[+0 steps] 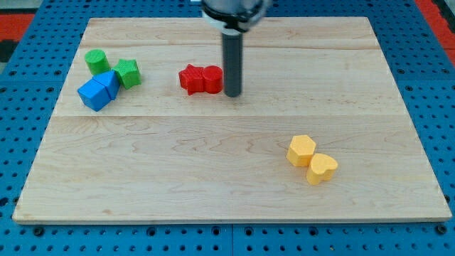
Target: Move the yellow hexagon into the blue cube
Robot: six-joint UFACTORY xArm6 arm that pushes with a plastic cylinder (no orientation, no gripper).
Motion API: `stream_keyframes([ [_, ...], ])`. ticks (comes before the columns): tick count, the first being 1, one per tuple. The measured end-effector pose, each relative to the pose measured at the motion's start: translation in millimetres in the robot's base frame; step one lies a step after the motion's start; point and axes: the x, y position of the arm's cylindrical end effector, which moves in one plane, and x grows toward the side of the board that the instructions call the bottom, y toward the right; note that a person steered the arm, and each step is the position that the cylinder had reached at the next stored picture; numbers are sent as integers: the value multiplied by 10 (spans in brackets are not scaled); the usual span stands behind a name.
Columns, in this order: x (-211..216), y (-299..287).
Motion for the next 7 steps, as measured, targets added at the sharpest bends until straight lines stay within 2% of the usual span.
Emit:
stream_keyframes([
  [1,18,739],
  [2,468,1168],
  [3,1162,1168],
  [4,1552,1463],
  [5,1748,1648],
  [6,1931,1441],
  [7,1750,1099],
])
